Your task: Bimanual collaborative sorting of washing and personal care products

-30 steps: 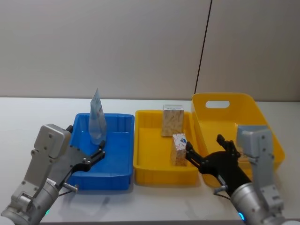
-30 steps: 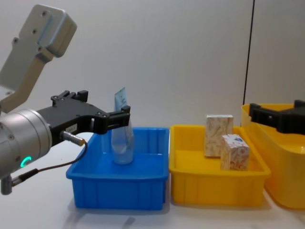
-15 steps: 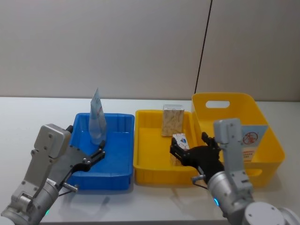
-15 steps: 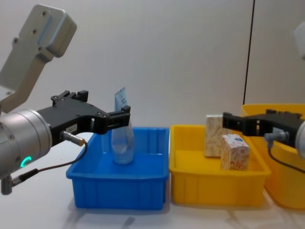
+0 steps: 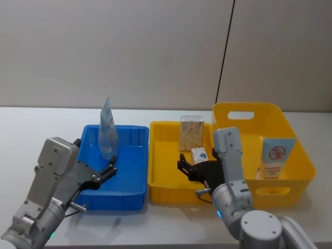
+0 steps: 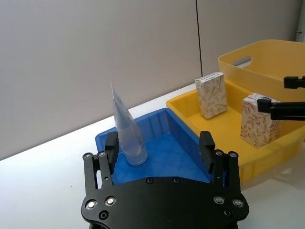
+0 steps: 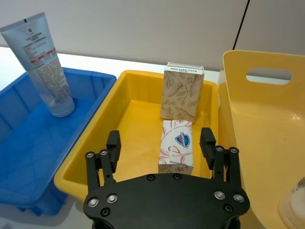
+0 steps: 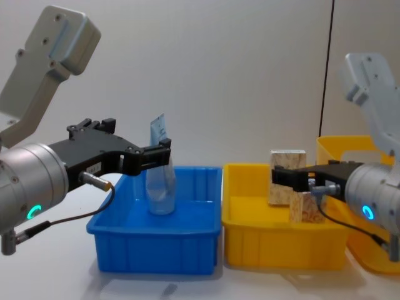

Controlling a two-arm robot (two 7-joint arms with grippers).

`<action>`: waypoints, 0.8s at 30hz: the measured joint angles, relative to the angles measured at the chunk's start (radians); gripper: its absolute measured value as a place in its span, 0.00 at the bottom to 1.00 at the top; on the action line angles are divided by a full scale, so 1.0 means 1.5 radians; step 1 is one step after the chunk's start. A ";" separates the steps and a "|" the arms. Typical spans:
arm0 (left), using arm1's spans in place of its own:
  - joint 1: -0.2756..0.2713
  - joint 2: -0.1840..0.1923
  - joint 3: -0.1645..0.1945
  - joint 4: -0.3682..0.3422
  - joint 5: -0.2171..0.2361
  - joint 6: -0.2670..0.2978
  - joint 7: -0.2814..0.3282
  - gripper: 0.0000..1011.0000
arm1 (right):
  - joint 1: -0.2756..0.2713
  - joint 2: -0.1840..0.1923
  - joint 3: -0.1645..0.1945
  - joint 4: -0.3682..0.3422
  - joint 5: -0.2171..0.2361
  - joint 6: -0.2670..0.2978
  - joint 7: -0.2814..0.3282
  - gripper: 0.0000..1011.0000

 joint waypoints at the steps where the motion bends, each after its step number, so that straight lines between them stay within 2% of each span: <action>1: 0.000 0.000 0.000 0.000 0.000 0.000 0.000 0.99 | 0.004 -0.003 -0.001 0.007 -0.002 0.000 -0.001 0.99; 10: 0.000 0.000 0.000 0.000 0.000 0.000 0.000 0.99 | 0.031 -0.023 -0.004 0.057 -0.019 -0.001 -0.018 0.99; 24: 0.000 0.000 0.000 0.000 0.000 0.000 0.000 0.99 | 0.045 -0.039 0.003 0.099 -0.039 -0.001 -0.046 0.99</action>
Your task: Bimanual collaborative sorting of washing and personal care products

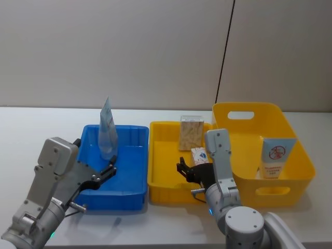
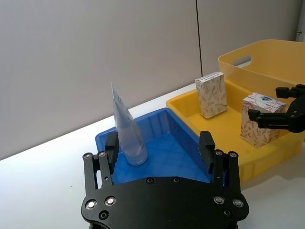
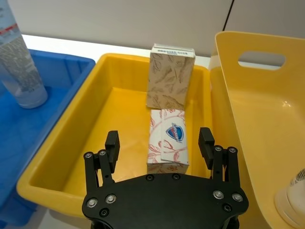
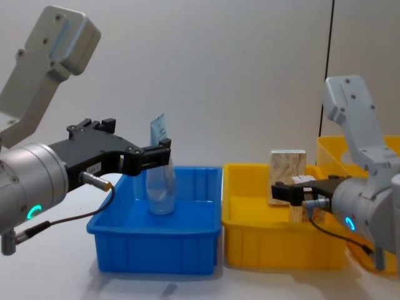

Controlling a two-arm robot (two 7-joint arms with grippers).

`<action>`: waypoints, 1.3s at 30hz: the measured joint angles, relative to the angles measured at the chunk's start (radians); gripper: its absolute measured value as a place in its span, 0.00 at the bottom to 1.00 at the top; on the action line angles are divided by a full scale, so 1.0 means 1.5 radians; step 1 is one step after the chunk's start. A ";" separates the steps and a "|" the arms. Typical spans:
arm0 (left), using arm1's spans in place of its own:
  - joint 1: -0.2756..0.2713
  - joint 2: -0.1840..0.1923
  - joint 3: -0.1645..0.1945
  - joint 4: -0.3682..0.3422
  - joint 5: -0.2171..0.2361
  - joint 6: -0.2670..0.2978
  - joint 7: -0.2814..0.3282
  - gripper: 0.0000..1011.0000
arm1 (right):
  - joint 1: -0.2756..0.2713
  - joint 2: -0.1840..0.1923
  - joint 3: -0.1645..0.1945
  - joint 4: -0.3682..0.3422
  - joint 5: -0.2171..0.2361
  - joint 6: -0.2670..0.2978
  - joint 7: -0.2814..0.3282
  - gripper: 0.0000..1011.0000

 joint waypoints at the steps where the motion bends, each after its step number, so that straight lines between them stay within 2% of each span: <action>1: 0.000 0.000 0.000 0.000 0.000 0.000 0.000 0.99 | 0.000 -0.001 0.001 0.003 -0.001 0.001 -0.002 0.99; 11: 0.000 0.000 0.000 0.000 0.000 0.000 0.000 0.99 | 0.004 -0.005 0.008 0.024 -0.008 0.003 -0.008 0.99; 15: 0.000 0.000 0.000 0.000 0.000 0.000 0.000 0.99 | 0.005 -0.006 0.010 0.029 -0.010 0.003 -0.009 0.96; 18: 0.000 0.000 0.000 0.000 0.000 0.000 0.000 0.99 | 0.005 -0.007 0.010 0.032 -0.011 0.003 -0.010 0.90; 27: 0.000 0.000 0.000 0.000 0.000 0.000 0.000 0.99 | 0.006 -0.008 0.012 0.038 -0.013 0.003 -0.010 0.61; 28: 0.000 0.000 0.000 0.000 0.000 0.000 0.000 0.99 | 0.006 -0.008 0.012 0.039 -0.014 0.003 -0.010 0.61; 33: 0.000 0.000 0.000 0.000 0.000 0.000 0.000 0.99 | 0.007 -0.008 0.012 0.040 -0.014 0.003 -0.011 0.43; 39: 0.000 0.000 0.000 0.000 0.000 0.000 0.000 0.99 | 0.007 -0.009 0.013 0.041 -0.014 0.002 -0.011 0.34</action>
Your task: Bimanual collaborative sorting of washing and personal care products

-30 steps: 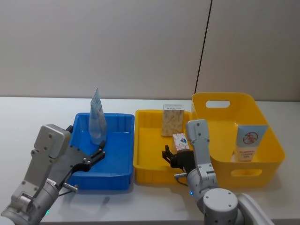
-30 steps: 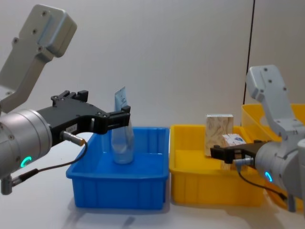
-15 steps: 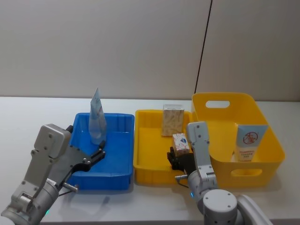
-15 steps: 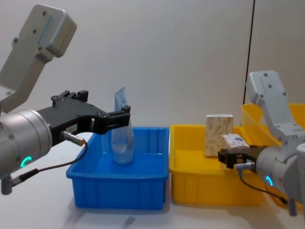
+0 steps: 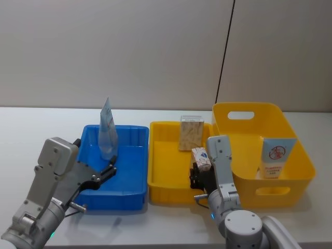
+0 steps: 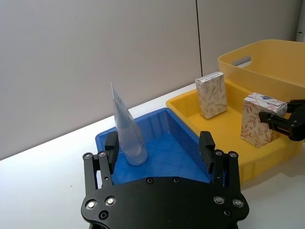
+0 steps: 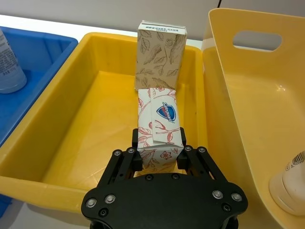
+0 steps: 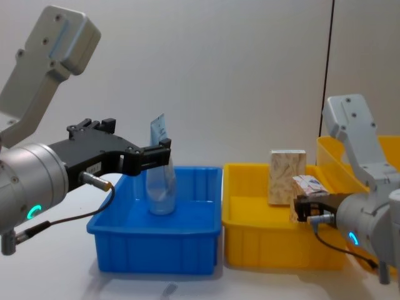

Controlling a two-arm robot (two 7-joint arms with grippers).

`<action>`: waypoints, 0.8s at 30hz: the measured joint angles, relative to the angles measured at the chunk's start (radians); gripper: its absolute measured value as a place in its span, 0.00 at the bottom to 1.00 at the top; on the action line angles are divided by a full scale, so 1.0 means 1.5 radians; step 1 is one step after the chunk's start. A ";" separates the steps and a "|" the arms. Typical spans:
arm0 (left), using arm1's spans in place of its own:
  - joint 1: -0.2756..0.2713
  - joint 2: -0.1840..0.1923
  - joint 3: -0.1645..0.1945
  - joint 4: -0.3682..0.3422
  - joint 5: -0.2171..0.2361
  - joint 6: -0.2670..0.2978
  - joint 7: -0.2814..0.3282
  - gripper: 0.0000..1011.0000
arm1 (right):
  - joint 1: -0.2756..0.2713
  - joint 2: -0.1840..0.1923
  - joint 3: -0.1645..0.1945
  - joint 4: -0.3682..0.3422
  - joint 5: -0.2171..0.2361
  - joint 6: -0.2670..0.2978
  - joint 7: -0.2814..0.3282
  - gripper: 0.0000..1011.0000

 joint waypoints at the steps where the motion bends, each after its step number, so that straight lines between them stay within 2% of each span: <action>1: 0.000 0.000 0.000 0.000 0.000 0.000 0.000 0.99 | 0.000 0.000 0.000 0.000 0.000 0.000 0.000 0.34; 12: 0.000 0.000 0.000 0.000 0.000 0.000 0.000 0.99 | -0.011 0.001 0.005 -0.025 0.008 -0.040 0.021 0.33; 24: 0.000 0.000 0.000 0.000 0.000 0.000 0.000 0.99 | -0.031 -0.005 0.026 -0.093 0.038 -0.108 0.053 0.32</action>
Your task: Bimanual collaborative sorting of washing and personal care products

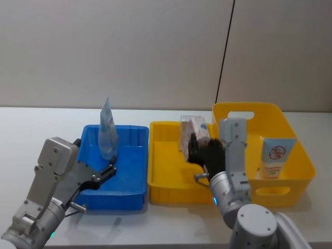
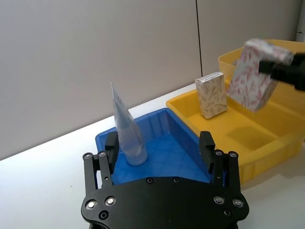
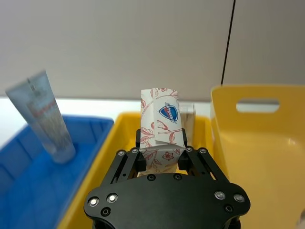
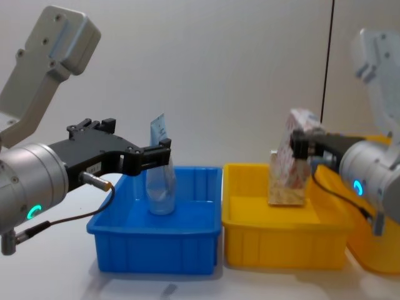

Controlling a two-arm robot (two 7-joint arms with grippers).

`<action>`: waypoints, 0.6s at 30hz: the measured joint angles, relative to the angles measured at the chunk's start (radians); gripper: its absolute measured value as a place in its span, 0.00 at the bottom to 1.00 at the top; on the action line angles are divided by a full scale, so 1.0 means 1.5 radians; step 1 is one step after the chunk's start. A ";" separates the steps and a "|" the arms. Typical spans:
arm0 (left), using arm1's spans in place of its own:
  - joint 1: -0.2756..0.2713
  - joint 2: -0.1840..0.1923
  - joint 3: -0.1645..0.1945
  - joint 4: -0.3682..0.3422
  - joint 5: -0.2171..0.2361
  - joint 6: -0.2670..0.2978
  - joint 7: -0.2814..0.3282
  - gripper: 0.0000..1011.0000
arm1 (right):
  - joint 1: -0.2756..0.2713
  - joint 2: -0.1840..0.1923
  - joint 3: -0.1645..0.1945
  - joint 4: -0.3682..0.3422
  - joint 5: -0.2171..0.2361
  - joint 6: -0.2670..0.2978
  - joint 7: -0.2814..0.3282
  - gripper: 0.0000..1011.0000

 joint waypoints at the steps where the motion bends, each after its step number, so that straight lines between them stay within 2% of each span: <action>1: 0.000 0.000 0.000 0.000 0.000 0.000 0.000 0.99 | -0.002 -0.001 0.004 -0.009 0.004 -0.008 0.002 0.32; 11: 0.000 0.000 0.000 0.000 0.000 0.000 0.000 0.99 | -0.016 -0.007 0.036 -0.067 0.014 -0.062 -0.005 0.32; 18: 0.000 0.000 0.000 0.000 0.000 0.000 0.000 0.99 | -0.025 -0.008 0.056 -0.093 -0.004 -0.079 -0.034 0.32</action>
